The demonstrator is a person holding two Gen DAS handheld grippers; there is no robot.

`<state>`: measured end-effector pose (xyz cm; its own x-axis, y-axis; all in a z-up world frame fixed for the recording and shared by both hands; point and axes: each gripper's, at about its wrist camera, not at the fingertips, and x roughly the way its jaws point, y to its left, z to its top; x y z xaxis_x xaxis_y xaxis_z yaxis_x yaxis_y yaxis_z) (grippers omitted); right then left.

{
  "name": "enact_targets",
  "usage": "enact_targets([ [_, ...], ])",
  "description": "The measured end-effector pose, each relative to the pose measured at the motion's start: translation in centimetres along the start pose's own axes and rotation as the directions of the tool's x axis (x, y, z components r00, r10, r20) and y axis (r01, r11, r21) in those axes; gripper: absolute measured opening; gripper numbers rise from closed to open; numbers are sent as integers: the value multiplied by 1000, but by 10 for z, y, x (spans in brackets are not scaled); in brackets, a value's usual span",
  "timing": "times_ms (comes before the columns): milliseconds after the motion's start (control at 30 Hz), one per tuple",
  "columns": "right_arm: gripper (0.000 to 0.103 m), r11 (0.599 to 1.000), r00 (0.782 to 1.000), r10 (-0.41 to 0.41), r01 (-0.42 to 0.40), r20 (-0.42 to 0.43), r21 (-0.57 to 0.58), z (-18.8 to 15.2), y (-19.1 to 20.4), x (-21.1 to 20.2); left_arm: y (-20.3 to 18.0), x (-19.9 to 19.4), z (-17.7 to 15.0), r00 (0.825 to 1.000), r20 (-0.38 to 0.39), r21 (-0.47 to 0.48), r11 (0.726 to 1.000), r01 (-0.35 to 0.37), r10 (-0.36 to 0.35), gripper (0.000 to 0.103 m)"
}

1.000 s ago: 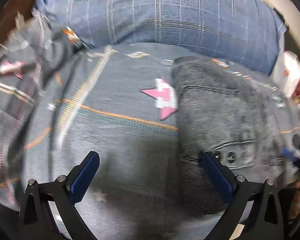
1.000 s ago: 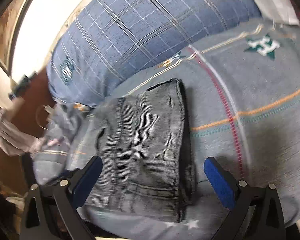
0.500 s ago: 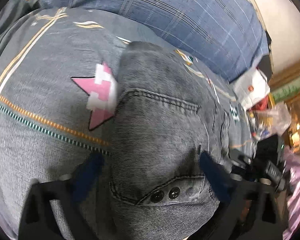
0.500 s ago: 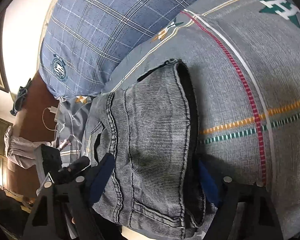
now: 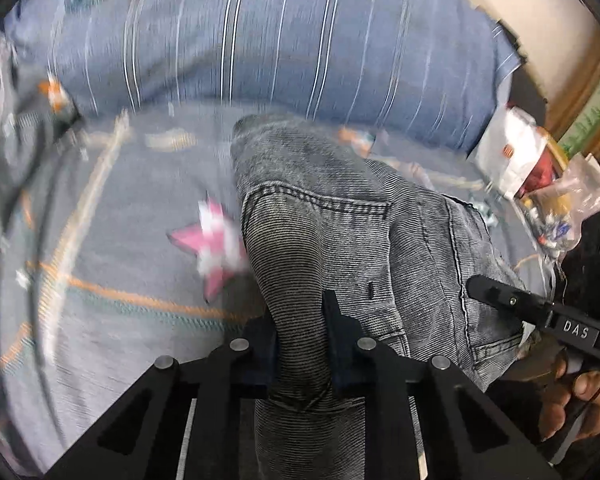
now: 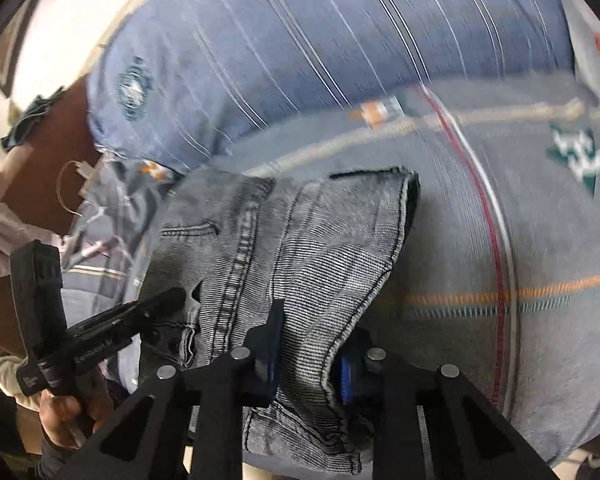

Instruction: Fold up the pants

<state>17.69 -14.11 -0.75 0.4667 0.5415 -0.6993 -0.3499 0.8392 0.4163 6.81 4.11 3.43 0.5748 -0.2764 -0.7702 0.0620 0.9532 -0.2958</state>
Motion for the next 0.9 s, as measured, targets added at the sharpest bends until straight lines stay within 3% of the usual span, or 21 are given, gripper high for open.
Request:
enact_targets([
  [100,24,999,998,30,-28,50,-42,26,25,-12,2,-30,16,995,95,9,1000,-18,17,20],
  [167,24,997,997,52,-49,59,-52,43,35,-7,11,-34,29,993,115,-18,1000,-22,24,21],
  [300,24,995,997,72,-70,29,-68,56,40,33,40,-11,39,994,85,-74,995,-65,72,21],
  [367,26,995,996,84,-86,-36,-50,52,29,66,55,13,36,993,43,-106,989,-107,112,23],
  [467,34,998,991,-32,25,-132,-58,30,14,114,77,52,19,984,-59,-150,973,-175,168,43],
  [533,40,992,995,-80,74,-58,-99,16,18,101,80,49,8,979,-44,-151,968,-203,198,63],
  [633,43,973,988,-139,149,70,-173,0,41,67,69,18,-4,965,29,-160,955,-251,259,80],
  [700,65,953,978,-163,190,131,-236,-15,59,55,58,2,-11,952,75,-134,949,-284,296,87],
  [767,70,921,964,-230,260,134,-290,-30,62,63,50,2,-19,934,88,-115,935,-336,346,90],
  [800,70,913,961,-267,274,67,-302,-34,57,81,45,14,-26,923,53,-80,923,-377,382,90],
  [833,70,927,964,-267,259,8,-273,-38,46,93,44,27,-30,919,-1,-46,918,-393,393,90],
  [867,70,946,972,-237,233,13,-224,-37,41,91,46,35,-35,916,-27,-30,916,-400,400,91],
  [900,70,955,974,-226,225,13,-193,-34,38,82,49,26,-37,923,18,-60,922,-383,385,91],
])
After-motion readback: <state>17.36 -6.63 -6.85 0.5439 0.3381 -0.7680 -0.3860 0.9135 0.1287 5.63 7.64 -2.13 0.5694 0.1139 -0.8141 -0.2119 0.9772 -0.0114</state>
